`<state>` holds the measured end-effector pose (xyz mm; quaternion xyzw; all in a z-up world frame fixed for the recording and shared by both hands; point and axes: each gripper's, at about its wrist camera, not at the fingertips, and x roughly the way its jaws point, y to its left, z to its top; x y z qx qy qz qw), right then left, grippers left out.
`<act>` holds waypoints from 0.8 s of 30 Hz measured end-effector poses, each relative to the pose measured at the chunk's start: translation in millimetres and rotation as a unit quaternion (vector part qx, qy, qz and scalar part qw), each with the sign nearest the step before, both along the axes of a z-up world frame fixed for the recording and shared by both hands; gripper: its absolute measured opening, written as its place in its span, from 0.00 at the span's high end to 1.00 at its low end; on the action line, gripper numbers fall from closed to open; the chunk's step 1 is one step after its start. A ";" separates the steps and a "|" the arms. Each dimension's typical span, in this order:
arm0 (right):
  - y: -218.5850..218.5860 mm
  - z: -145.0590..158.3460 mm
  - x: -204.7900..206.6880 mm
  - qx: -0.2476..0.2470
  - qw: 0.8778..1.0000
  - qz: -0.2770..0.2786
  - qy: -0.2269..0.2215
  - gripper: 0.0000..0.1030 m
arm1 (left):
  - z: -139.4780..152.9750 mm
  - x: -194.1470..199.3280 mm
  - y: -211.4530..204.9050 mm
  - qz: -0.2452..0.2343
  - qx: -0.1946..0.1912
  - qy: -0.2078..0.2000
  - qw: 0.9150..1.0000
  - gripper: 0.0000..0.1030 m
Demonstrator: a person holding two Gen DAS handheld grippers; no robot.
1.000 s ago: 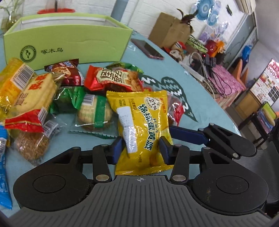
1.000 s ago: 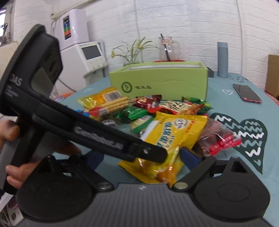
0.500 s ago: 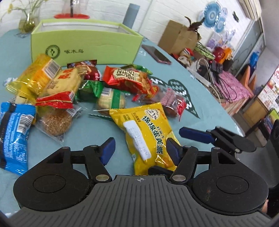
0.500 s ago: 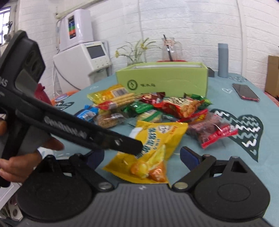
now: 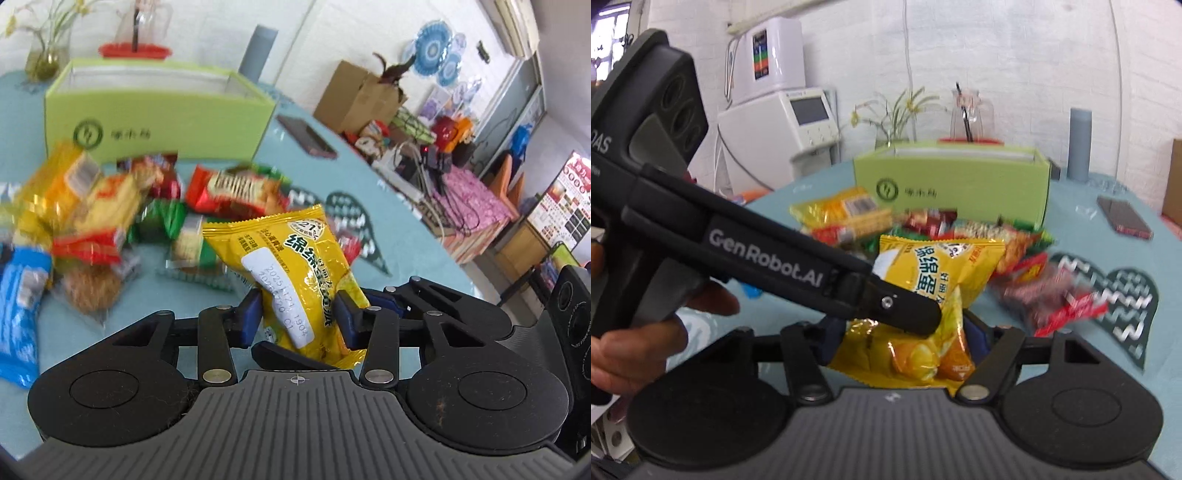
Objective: Organize snacks
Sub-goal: 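Carry the yellow chip bag into the green box and release it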
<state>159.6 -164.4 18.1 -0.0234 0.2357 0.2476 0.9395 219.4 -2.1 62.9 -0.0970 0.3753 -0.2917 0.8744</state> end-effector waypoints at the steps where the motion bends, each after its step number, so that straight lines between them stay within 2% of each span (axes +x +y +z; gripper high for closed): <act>1: -0.7 5.9 5.2 -0.002 1.000 0.000 -0.009 0.26 | 8.2 5.5 -1.6 -0.001 0.001 -0.010 1.000 0.78; 7: 3.6 46.1 75.5 -0.038 0.997 0.007 -0.065 0.25 | 59.2 76.4 -13.8 0.011 0.009 -0.061 0.998 0.78; 13: 10.4 76.8 183.4 -0.050 0.997 0.018 -0.060 0.23 | 91.1 175.0 -27.3 0.031 0.041 -0.091 0.995 0.78; 18: 12.8 70.4 269.8 -0.051 0.998 0.032 -0.020 0.24 | 75.4 254.6 -32.4 0.048 0.070 -0.081 0.993 0.78; 23: 17.4 38.8 318.7 -0.055 0.998 0.035 0.014 0.24 | 38.3 307.0 -29.9 0.054 0.082 -0.038 0.994 0.79; 24: 17.0 34.9 322.7 -0.052 0.998 0.034 0.015 0.21 | 32.2 312.6 -30.1 0.053 0.085 -0.033 0.994 0.79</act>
